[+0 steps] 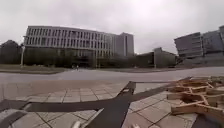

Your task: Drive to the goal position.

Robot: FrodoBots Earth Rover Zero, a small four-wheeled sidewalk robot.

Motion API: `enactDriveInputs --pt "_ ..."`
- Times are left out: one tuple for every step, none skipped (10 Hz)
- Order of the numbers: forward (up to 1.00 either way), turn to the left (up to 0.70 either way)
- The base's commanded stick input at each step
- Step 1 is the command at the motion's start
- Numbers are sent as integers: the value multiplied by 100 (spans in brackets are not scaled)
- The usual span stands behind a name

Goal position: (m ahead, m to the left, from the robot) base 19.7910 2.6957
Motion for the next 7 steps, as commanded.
enactDriveInputs --pt "64 0" --pt "67 0" --pt "70 0" --pt "70 0" --pt "70 0" --pt "70 0" --pt "70 1"
